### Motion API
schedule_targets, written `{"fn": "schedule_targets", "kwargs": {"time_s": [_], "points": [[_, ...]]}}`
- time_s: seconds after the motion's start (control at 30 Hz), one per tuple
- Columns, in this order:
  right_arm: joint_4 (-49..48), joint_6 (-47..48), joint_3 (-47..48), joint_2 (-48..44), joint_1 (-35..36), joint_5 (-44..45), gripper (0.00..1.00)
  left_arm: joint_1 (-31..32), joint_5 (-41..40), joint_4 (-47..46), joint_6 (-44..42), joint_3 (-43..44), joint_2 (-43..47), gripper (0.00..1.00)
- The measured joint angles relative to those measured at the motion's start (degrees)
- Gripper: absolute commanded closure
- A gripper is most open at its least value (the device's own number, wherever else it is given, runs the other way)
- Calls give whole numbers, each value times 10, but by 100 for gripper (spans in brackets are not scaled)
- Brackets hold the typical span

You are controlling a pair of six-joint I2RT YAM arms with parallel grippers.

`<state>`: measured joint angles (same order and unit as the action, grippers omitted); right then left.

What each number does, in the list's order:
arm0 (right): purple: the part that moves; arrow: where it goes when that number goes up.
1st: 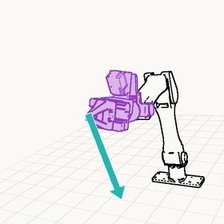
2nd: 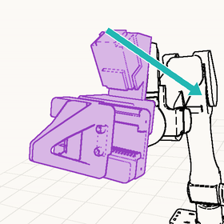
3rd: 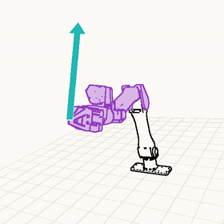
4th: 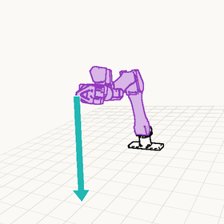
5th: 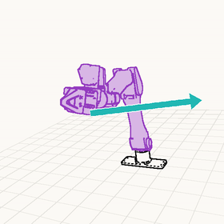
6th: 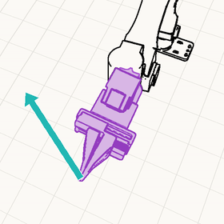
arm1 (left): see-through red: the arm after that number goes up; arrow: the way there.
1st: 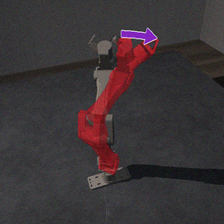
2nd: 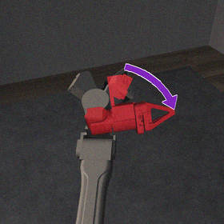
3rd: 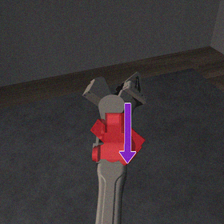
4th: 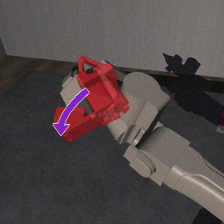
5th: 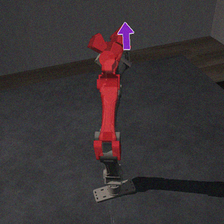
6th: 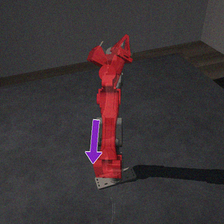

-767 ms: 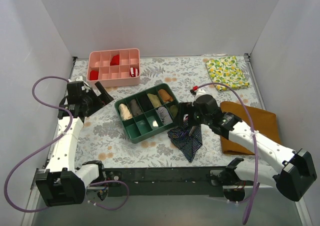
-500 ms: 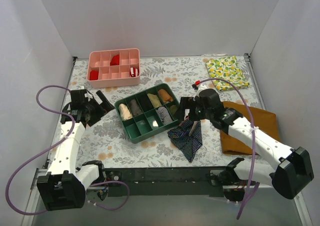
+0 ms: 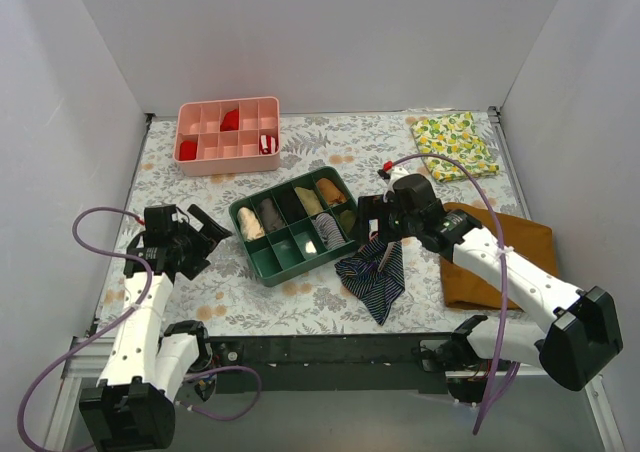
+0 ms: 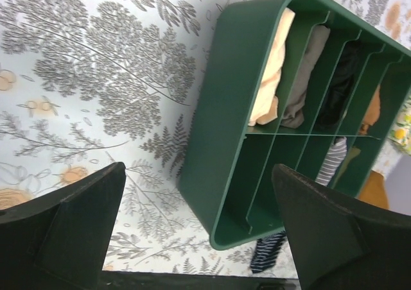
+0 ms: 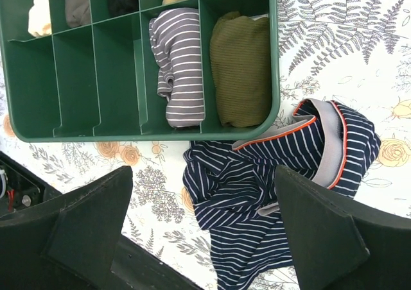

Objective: Roll the underwear

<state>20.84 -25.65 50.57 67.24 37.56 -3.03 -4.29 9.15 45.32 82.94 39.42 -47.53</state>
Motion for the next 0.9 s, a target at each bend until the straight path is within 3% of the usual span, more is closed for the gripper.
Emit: {"fn": "schedule_targets", "kwargs": {"time_s": [0.4, 0.9], "points": [[1, 20, 0, 24, 0, -2, 1, 3, 100, -130, 74, -78, -34, 2], [1, 19, 12, 72, -16, -25, 1, 110, 89, -242, 95, -72, -161, 2]]}}
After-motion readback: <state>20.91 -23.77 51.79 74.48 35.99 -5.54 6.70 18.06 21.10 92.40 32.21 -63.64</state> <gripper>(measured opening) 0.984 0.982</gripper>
